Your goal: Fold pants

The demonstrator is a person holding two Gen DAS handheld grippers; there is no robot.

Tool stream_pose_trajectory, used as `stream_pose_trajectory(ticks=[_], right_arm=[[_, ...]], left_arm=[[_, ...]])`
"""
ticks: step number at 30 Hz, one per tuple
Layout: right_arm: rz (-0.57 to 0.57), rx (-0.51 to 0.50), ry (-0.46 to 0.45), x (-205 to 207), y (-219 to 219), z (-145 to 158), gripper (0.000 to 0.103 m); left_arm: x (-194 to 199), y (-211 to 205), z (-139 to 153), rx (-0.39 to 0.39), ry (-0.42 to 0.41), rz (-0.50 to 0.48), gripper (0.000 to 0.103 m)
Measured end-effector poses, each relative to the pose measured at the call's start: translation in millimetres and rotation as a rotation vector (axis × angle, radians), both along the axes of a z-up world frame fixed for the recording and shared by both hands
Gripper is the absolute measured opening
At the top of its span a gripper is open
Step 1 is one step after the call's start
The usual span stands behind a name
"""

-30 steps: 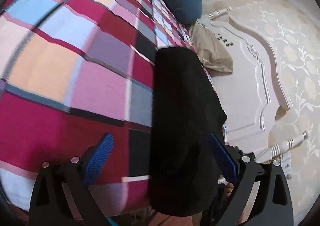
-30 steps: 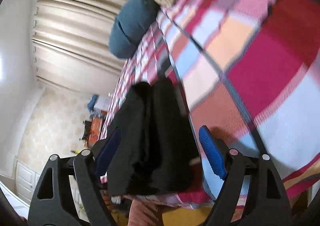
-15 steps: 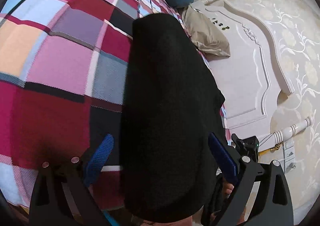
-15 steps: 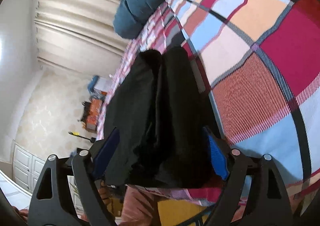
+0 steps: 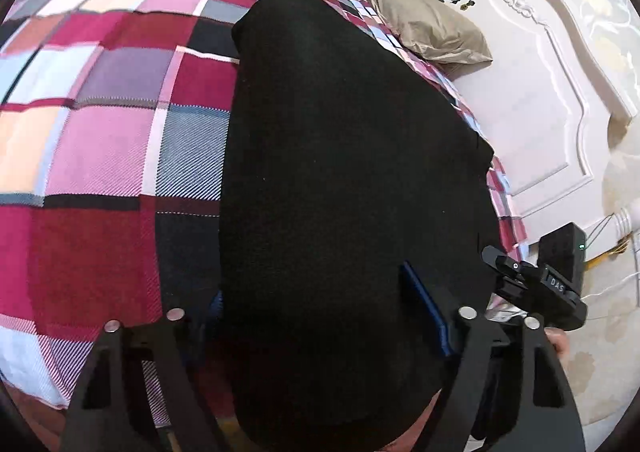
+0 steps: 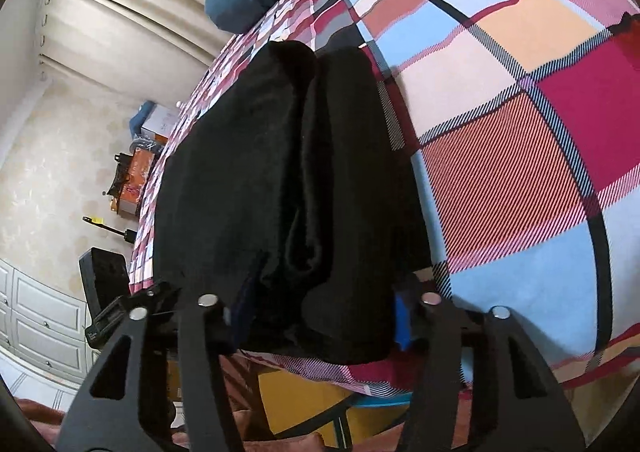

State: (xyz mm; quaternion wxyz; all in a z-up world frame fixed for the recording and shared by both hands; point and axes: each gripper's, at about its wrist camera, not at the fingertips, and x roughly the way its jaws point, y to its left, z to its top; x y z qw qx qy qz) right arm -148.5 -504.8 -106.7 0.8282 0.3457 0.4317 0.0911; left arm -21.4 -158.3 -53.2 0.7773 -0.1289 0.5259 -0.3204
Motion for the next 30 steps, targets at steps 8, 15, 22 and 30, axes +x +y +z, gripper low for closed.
stream_pose_trajectory(ticks=[8,15,22,30], right_arm=[[0.004,-0.015,-0.013,4.1,6.5,3.4,0.040],[0.014,-0.036,-0.018,13.2,18.8,7.1,0.039],[0.052,-0.028,-0.021,30.3,39.2,7.7,0.038],[0.117,-0.017,-0.023,55.5,71.2,6.7,0.038]], left_arm=[[-1.9,3.5,3.5,0.035,-0.020,0.029,0.062],[0.5,9.6,7.5,0.027,-0.037,0.056,0.056],[4.3,29.5,9.6,0.028,-0.045,0.109,0.056],[12.3,72.1,10.8,0.020,-0.045,0.193,0.056]])
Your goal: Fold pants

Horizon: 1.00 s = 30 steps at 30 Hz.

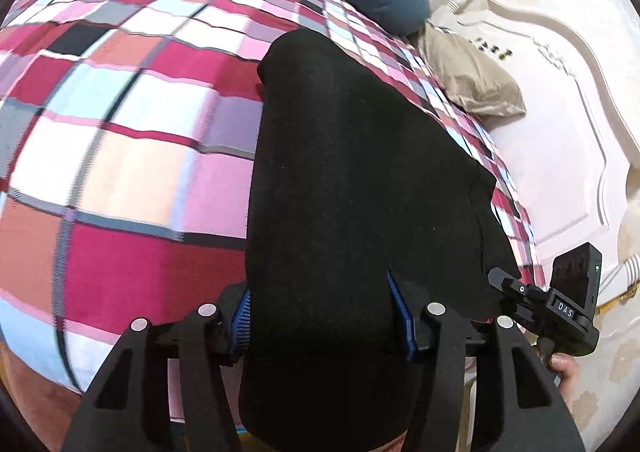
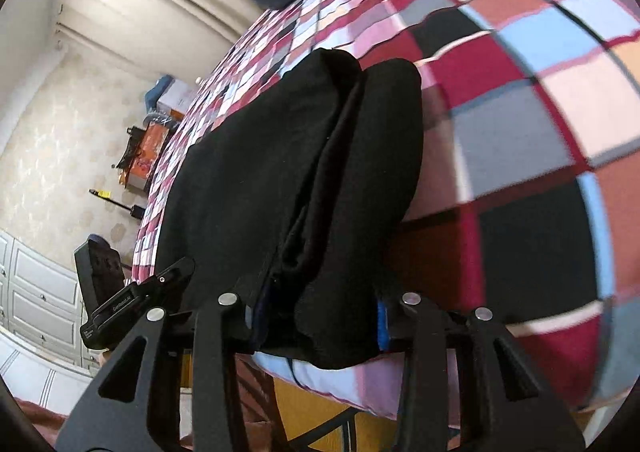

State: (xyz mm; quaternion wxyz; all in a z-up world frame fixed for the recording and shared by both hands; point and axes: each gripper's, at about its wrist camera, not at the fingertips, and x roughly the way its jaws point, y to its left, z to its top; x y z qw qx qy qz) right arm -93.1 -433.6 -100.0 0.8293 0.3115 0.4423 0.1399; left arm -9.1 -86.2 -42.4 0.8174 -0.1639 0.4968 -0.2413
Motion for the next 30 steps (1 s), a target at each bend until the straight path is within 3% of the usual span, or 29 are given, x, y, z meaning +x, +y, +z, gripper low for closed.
stream_pose_trajectory(ticks=[3,5,10,15,22,27,30], right_arm=[[0.020,-0.015,0.001,7.1,12.5,0.6,0.040],[0.008,-0.012,0.006,6.1,11.0,-0.5,0.046],[-0.057,0.116,-0.001,-15.6,-20.9,-7.2,0.068],[-0.120,0.230,-0.034,-21.3,-63.8,-0.6,0.081],[-0.063,0.283,-0.022,36.9,-64.1,-4.5,0.085],[-0.013,0.273,-0.014,68.9,-46.4,-5.4,0.090],[0.009,0.238,-0.006,78.9,-37.8,-5.9,0.087]], left_arm=[[4.4,11.6,-2.9,-0.025,0.006,-0.023,0.058],[7.5,19.9,-8.8,-0.092,0.021,-0.066,0.066],[1.6,47.3,-8.0,-0.182,-0.009,-0.068,0.076],[16.4,70.8,0.3,-0.284,-0.024,-0.098,0.083],[75.4,52.0,-15.7,-0.261,0.031,-0.105,0.083],[95.2,37.4,-15.6,-0.235,0.019,-0.142,0.083],[98.8,35.3,-17.7,-0.220,0.016,-0.162,0.084]])
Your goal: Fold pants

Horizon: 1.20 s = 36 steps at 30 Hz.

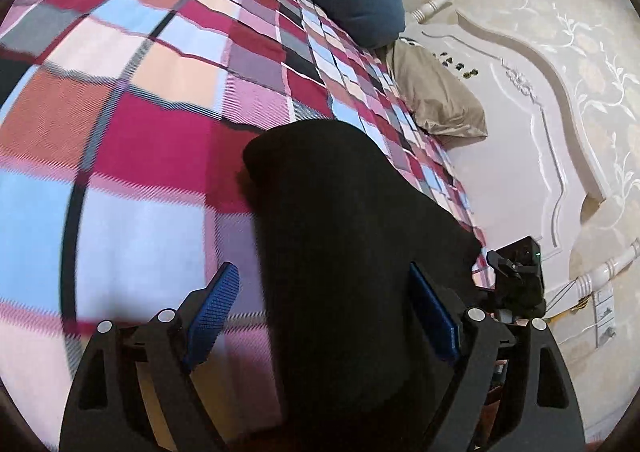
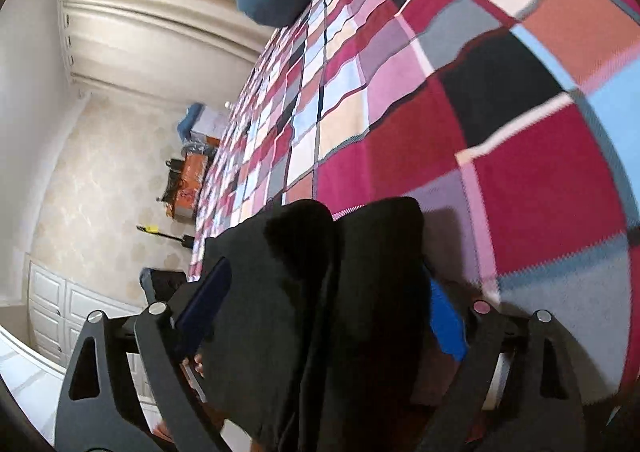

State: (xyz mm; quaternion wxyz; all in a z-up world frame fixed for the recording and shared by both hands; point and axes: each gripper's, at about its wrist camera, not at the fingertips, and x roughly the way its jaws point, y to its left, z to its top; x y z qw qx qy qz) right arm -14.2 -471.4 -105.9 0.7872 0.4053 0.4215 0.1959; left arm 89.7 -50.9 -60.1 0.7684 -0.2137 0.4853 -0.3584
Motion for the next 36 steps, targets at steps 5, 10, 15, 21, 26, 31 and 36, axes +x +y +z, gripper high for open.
stream_pose_trajectory(ticks=[5,10,15,21,26,31,36], right_arm=[[0.014,-0.078,0.042,-1.9,3.3,-9.4,0.040],[0.004,-0.064,0.019,-5.0,1.1,-11.9,0.036],[-0.010,-0.050,-0.007,-3.8,3.3,-9.3,0.033],[-0.016,-0.051,-0.040,3.5,11.6,1.1,0.030],[0.007,-0.048,-0.060,26.9,30.8,7.5,0.029],[0.024,-0.032,-0.074,59.3,52.0,12.5,0.029],[0.048,-0.034,-0.081,93.7,72.0,20.1,0.029]], left_arm=[[6.5,-7.7,0.2,0.037,-0.034,-0.033,0.084],[0.8,-18.6,3.4,0.153,-0.085,-0.032,0.057],[3.5,-22.1,11.5,0.195,-0.087,-0.005,0.044],[9.7,-21.7,24.1,0.235,-0.127,0.032,0.037],[27.7,-7.7,33.4,0.255,-0.144,0.070,0.036],[54.1,5.4,39.7,0.295,-0.158,0.099,0.036],[86.5,21.0,42.9,0.313,-0.161,0.141,0.035]])
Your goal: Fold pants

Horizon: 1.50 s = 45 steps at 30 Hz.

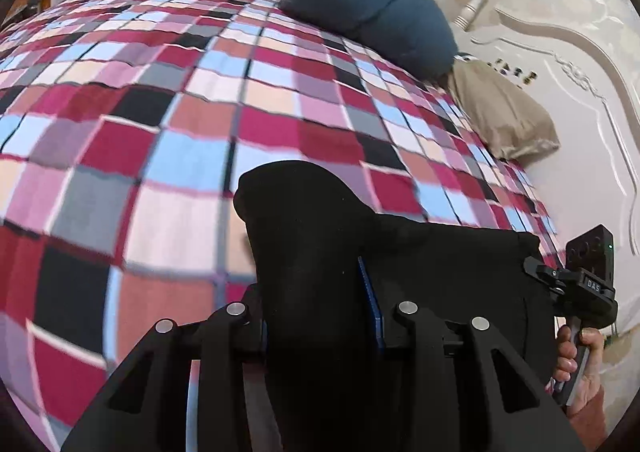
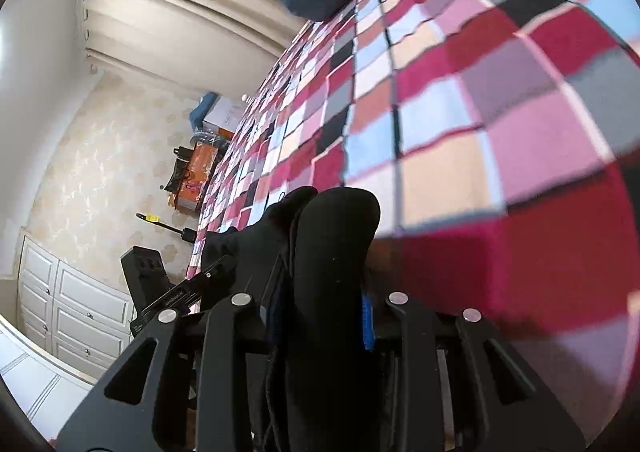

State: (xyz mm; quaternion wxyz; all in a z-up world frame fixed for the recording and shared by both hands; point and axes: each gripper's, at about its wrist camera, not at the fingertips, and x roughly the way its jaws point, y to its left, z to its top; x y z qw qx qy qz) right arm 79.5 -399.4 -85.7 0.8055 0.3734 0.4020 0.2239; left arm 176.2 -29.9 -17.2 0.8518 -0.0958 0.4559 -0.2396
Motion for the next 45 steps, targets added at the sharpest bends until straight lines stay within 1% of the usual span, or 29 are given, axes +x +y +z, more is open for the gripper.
stream_pose_trajectory(ticks=[7,11,14,18,22,24,25,26,27,29,31,32,33,37,39,41,44,45], right_arm=[[-0.001,0.007,0.004,46.5,14.9,2.8,0.028],[-0.007,0.012,0.035,66.0,15.1,-6.5,0.028],[-0.014,0.023,0.064,70.8,11.2,-18.6,0.028],[-0.029,0.073,0.082,70.3,5.1,-33.0,0.029],[-0.036,0.086,0.083,68.9,4.7,-36.2,0.029],[-0.036,0.086,0.084,68.2,5.4,-35.9,0.029],[-0.036,0.091,0.086,68.8,5.2,-36.6,0.030],[-0.038,0.096,0.087,66.6,4.8,-36.2,0.031],[-0.039,0.099,0.088,65.7,3.6,-36.6,0.033],[-0.047,0.106,0.092,63.1,2.3,-37.5,0.035],[-0.051,0.123,0.091,58.8,-0.1,-36.8,0.042],[-0.055,0.131,0.095,56.0,-1.7,-36.6,0.043],[-0.059,0.135,0.101,52.6,-3.4,-36.3,0.047],[-0.059,0.139,0.102,24.1,-9.7,-29.6,0.065],[-0.047,0.132,0.106,8.0,-10.0,-27.7,0.068],[-0.034,0.128,0.119,-13.7,-9.8,-28.4,0.068],[-0.023,0.147,0.123,-37.1,-5.8,-31.0,0.069],[-0.021,0.150,0.121,-41.6,-4.6,-31.2,0.069]], left_arm=[[42.0,7.3,1.4,0.030,-0.010,0.022,0.035],[61.0,11.2,-9.6,0.020,0.040,0.022,0.035],[62.1,14.8,-17.0,0.001,0.048,0.017,0.036],[60.5,16.4,-19.5,-0.015,0.041,0.013,0.037],[62.1,17.1,-20.3,-0.022,0.048,0.014,0.038],[62.4,17.9,-21.7,-0.030,0.052,0.018,0.042],[62.5,18.6,-22.6,-0.036,0.055,0.021,0.046],[62.5,19.6,-23.4,-0.040,0.053,0.024,0.052],[62.3,20.3,-23.8,-0.044,0.049,0.020,0.055],[61.0,21.9,-24.5,-0.049,0.049,0.004,0.067],[58.0,27.1,-26.4,-0.075,0.064,-0.005,0.071],[55.5,30.3,-27.7,-0.089,0.074,-0.007,0.071],[52.2,33.9,-28.6,-0.102,0.083,-0.007,0.071],[25.4,52.3,-31.1,-0.172,0.109,0.014,0.072],[6.3,64.0,-33.7,-0.244,0.132,0.032,0.072],[-15.3,75.4,-37.3,-0.325,0.161,0.047,0.073],[-39.6,85.2,-39.9,-0.408,0.192,0.064,0.074],[-43.9,86.0,-39.2,-0.415,0.201,0.064,0.074]])
